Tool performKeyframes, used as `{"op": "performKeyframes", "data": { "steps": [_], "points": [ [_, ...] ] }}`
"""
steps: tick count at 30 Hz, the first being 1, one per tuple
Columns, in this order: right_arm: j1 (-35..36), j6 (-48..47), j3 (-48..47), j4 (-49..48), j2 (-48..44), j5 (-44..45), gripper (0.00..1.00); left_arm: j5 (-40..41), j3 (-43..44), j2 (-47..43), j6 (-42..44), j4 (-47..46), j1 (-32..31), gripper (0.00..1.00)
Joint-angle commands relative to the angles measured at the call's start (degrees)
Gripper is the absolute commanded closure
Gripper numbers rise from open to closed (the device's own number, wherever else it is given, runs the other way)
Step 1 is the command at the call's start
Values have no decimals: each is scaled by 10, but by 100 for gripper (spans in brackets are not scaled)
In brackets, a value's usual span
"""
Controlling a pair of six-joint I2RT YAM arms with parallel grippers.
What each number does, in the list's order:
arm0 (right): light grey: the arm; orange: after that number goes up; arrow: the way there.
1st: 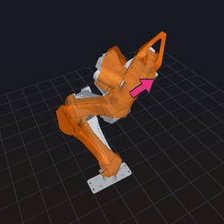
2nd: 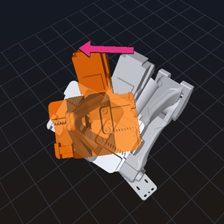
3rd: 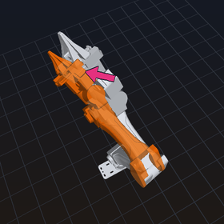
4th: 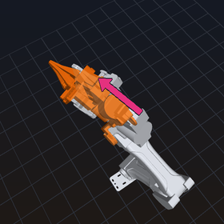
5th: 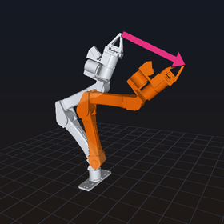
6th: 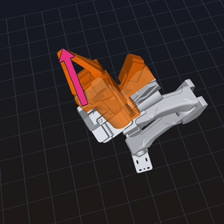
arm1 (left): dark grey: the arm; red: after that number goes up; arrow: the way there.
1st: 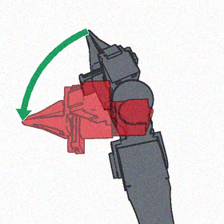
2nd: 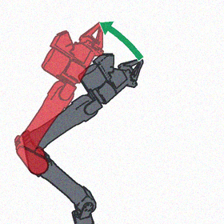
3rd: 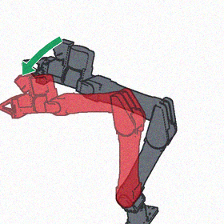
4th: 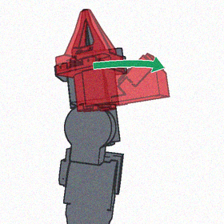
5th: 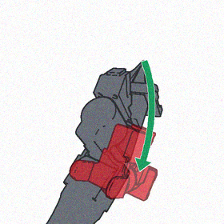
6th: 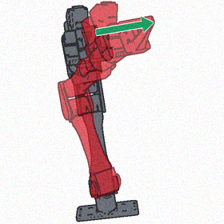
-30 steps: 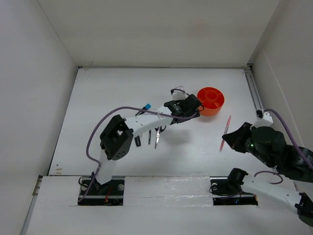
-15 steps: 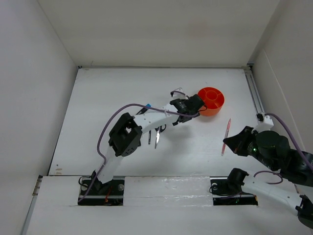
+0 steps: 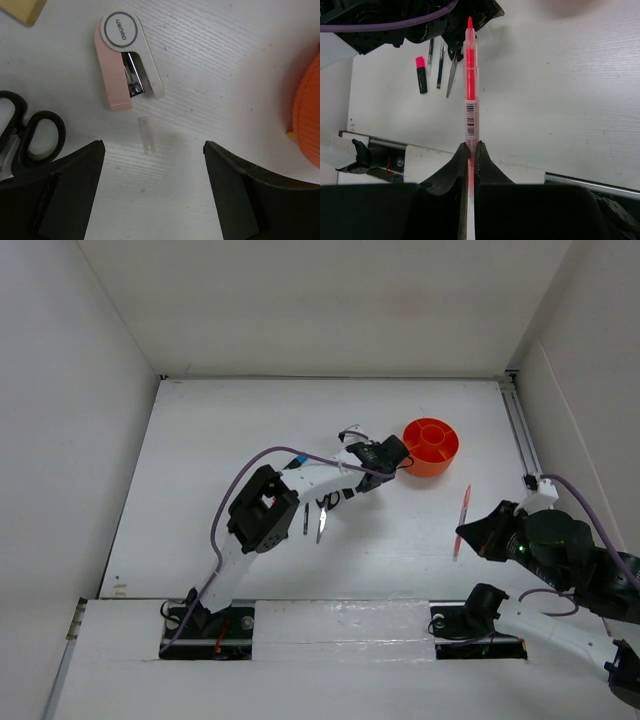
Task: Sort the stationery into containers
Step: Close the pen cap on the pen.
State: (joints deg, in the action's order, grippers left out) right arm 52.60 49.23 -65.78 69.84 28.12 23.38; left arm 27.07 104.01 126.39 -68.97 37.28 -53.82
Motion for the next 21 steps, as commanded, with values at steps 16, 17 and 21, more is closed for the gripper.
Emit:
{"op": "performKeyframes", "data": {
  "steps": [16, 17, 21],
  "points": [
    [5, -10, -1, -29, -14, -11, 100, 5, 1, 28, -36, 11, 12, 40],
    [5, -15, -1, -29, -14, -11, 100, 5, 1, 28, -36, 11, 12, 41],
    [5, -15, -1, -29, -14, -11, 100, 5, 1, 33, -42, 17, 12, 42]
  ]
}}
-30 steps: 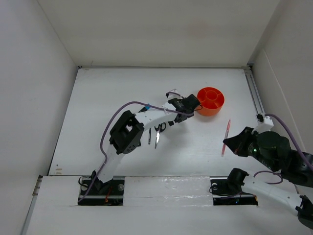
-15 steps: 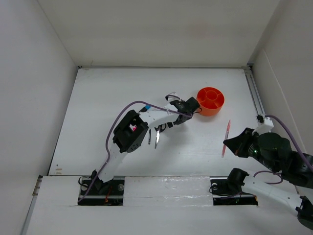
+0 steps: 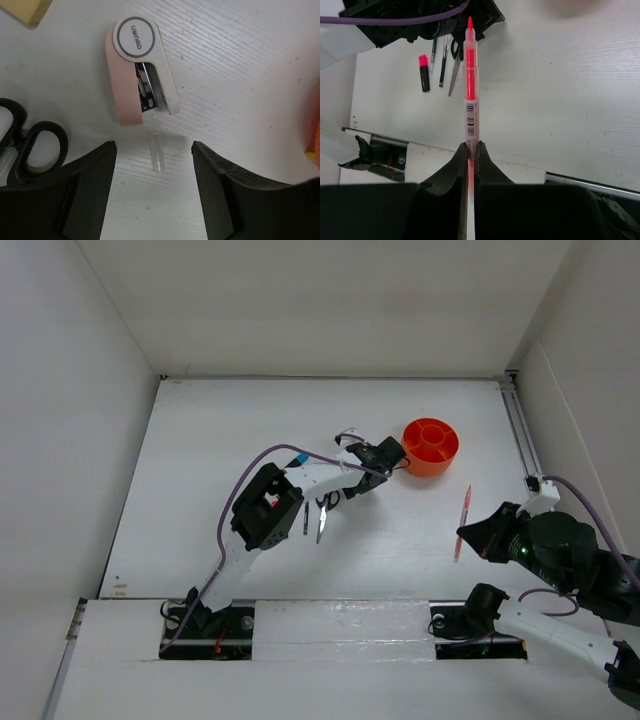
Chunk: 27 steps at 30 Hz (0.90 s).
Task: Sort the stationery into containers
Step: Close the pen cap on the pen.
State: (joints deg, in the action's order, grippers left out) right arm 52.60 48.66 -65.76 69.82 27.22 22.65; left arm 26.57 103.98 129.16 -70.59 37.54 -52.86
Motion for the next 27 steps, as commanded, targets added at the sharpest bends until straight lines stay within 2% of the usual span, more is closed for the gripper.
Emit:
{"op": "performKeyframes", "data": {
  "steps": [1, 6, 23, 27],
  "points": [
    [5, -9, -1, -28, -10, -3, 100, 10, 2, 6, -25, 14, 2, 42],
    [5, -9, -1, -28, -10, -9, 100, 10, 9, 19, -25, 31, 2, 45],
    [5, -9, -1, -28, -22, -9, 100, 21, 51, 58, -36, 83, -3, 45],
    [5, -9, 5, -34, -27, -9, 100, 21, 51, 64, -36, 95, -3, 52]
  ]
}}
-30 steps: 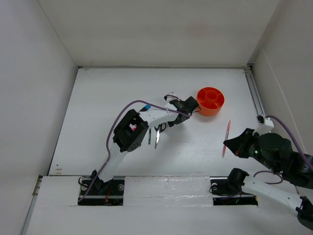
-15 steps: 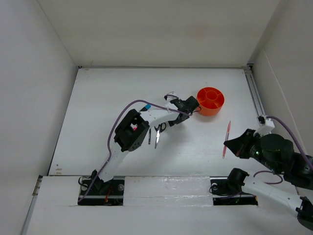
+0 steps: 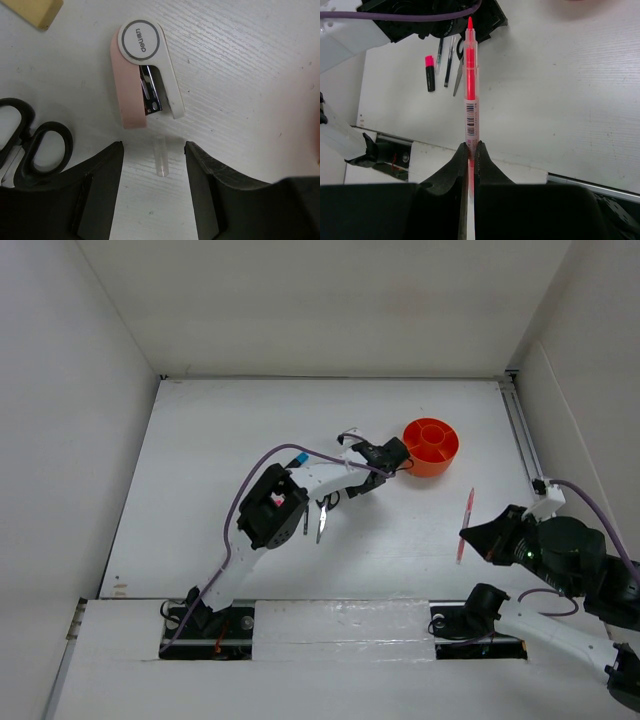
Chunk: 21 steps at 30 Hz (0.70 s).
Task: Sort the stationery into containers
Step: Close the pen cap on the pen.
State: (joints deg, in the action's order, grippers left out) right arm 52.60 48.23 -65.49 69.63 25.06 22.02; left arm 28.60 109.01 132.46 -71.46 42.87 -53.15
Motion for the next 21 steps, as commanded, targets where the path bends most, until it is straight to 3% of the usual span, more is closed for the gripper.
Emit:
{"op": "performKeyframes", "data": {
  "steps": [1, 7, 21],
  "points": [
    [5, -5, 2, -32, -5, -2, 100, 7, 9, 31, -27, 47, 0, 52],
    [5, -5, 2, -32, -11, -2, 100, 8, 23, 47, -32, 64, -6, 53],
    [5, -5, 2, -32, -32, -2, 100, -16, 23, 69, -15, 52, -6, 70]
  ]
}}
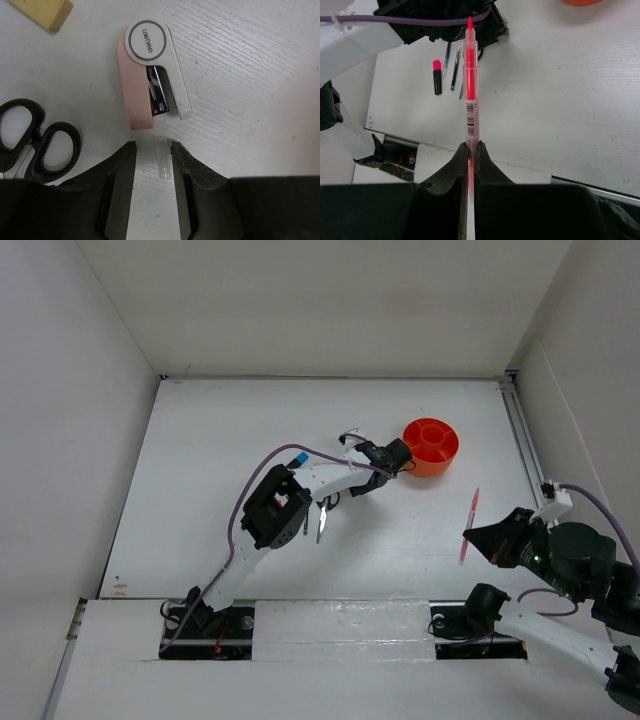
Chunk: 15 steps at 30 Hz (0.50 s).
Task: Sort the stationery into containers
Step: Close the pen cap on the pen.
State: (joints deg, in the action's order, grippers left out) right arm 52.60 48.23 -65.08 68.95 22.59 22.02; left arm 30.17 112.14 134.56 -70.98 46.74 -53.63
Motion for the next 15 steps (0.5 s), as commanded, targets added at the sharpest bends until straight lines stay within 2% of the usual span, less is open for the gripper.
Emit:
{"op": "performKeyframes", "data": {
  "steps": [1, 11, 15],
  "points": [
    [5, -5, -2, -25, -7, -2, 100, -32, -9, 48, -20, 13, -1, 70],
    [5, -5, -2, -25, -7, -2, 100, -53, -3, 48, -3, -10, -1, 75],
    [5, -5, -8, -20, -7, 3, 100, -63, -3, 59, -3, -15, -1, 83]
  ]
}}
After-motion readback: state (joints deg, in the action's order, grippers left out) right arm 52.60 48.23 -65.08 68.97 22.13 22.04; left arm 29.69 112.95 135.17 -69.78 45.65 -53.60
